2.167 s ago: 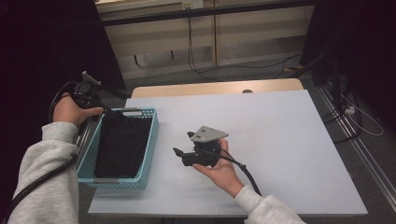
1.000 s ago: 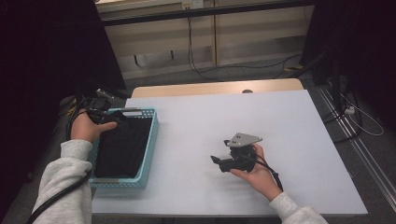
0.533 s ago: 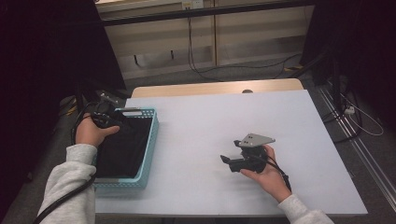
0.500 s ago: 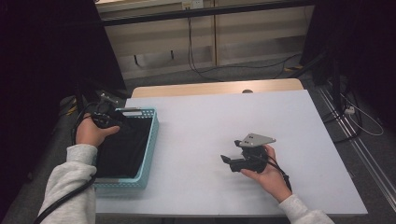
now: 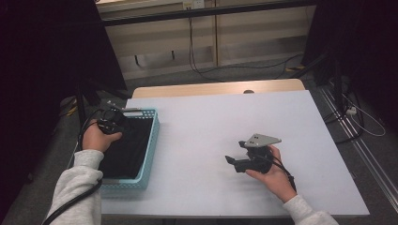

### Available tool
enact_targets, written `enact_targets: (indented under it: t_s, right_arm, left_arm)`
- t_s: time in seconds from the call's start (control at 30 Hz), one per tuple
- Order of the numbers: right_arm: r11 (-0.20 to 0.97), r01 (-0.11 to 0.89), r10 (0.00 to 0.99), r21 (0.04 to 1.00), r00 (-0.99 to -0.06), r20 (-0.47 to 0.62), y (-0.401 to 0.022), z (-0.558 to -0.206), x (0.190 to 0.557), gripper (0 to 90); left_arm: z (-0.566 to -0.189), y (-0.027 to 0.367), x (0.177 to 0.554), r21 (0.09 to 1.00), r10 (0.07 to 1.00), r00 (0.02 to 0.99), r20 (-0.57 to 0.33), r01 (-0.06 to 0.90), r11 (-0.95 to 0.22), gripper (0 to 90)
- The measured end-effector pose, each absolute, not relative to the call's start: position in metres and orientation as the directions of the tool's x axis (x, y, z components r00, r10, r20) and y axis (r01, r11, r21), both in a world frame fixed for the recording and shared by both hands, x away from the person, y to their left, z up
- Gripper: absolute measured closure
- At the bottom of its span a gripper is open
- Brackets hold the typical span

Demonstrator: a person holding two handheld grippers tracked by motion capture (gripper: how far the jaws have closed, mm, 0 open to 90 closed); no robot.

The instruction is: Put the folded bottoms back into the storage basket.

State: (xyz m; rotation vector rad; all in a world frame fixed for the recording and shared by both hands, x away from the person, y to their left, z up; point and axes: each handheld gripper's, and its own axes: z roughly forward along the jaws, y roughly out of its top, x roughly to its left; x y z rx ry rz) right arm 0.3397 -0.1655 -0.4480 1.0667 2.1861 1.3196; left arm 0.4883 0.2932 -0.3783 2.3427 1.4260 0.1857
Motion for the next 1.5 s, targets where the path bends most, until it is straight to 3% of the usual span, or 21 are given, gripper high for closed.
enact_targets:
  t_s: [0.1,0.73,0.97,1.13,1.2,1.5]
  right_arm:
    - [0.283,0.414,0.757,0.865,-0.650,0.063,-0.164,-0.449,0.339,22.2]
    - [0.277,0.411,0.760,0.869,-0.646,0.063,-0.166,-0.448,0.339,22.1]
    - [0.275,0.411,0.763,0.869,-0.643,0.062,-0.166,-0.448,0.339,22.1]
    - [0.273,0.415,0.768,0.868,-0.637,0.063,-0.168,-0.449,0.340,22.0]
    - [0.271,0.416,0.772,0.868,-0.633,0.063,-0.168,-0.449,0.340,22.1]
    - [0.266,0.416,0.769,0.869,-0.636,0.069,-0.168,-0.449,0.340,22.9]
  left_arm:
    - [-0.386,0.292,0.487,0.379,0.877,0.471,-0.091,0.831,-0.407,90.0]
    - [-0.417,0.283,0.476,0.306,0.864,0.488,-0.125,0.847,-0.434,90.0]
    - [-0.419,0.269,0.472,0.295,0.857,0.484,-0.179,0.857,-0.422,90.0]
    - [-0.415,0.269,0.470,0.333,0.854,0.501,-0.143,0.837,-0.435,90.0]
    - [-0.410,0.279,0.472,0.345,0.868,0.470,-0.159,0.850,-0.397,90.0]
    - [-0.411,0.324,0.484,0.369,0.926,0.375,-0.049,0.868,-0.332,90.0]
